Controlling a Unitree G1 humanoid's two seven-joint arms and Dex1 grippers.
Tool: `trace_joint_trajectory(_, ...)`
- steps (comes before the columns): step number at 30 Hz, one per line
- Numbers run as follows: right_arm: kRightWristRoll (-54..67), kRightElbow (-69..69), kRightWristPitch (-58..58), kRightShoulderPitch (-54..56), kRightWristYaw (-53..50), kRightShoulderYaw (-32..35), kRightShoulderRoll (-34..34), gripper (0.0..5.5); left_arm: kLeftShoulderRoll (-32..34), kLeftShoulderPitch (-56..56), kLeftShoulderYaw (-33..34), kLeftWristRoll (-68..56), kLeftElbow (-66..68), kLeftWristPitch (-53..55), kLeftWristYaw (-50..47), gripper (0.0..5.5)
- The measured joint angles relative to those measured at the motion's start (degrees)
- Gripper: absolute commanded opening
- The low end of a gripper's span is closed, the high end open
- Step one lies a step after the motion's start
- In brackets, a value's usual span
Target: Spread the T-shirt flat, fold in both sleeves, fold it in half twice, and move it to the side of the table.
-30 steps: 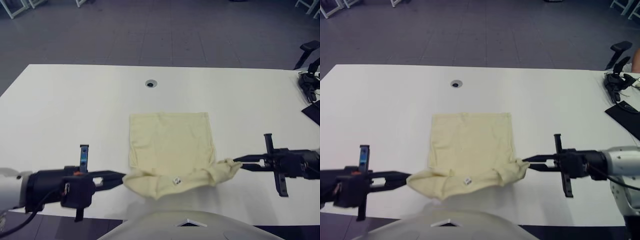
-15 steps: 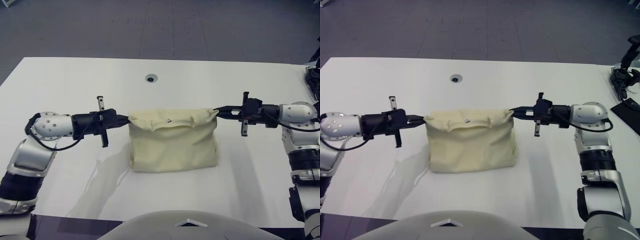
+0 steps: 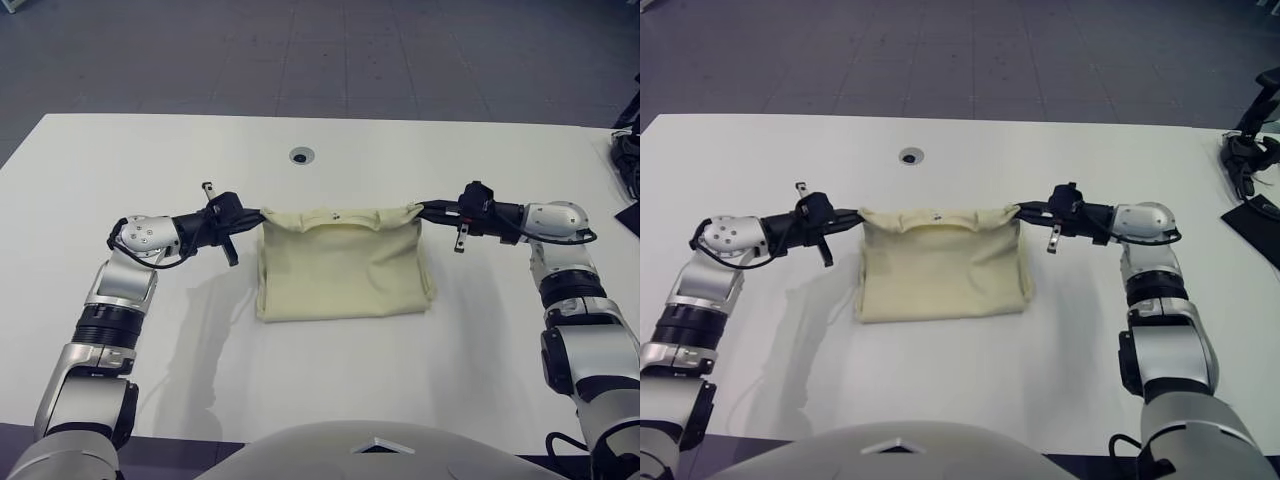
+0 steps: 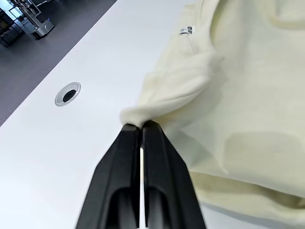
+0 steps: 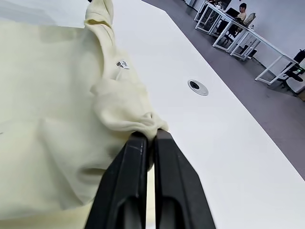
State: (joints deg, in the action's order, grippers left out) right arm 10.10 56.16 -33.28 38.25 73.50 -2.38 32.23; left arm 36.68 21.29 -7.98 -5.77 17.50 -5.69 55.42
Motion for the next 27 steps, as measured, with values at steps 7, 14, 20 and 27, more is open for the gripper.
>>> trace_joint_trajectory(7, -5.2, 7.8, 0.4, 3.0, -15.6, 0.9, -0.8, 1.72, -6.6, 3.3, 2.1, 4.5, 9.1, -2.4, -15.3, 1.01)
trace_joint_trajectory(14, -5.4, 9.6, -2.1, 4.4, -24.9, 4.3, -3.7, 2.74, -9.4, 6.0, 5.5, 4.2, 13.1, 0.0, -22.9, 2.07)
trace_joint_trajectory(20, -12.2, 5.5, -10.8, 3.4, -26.1, -0.8, -5.6, 3.74, -9.7, 3.0, 6.9, 3.5, 11.3, 0.2, -23.8, 3.11)
trace_joint_trajectory(27, -38.5, 8.0, -11.5, 7.6, -44.1, -17.7, -3.4, 4.86, -9.2, 1.5, 12.5, 2.3, -1.4, -0.3, -29.8, 4.31)
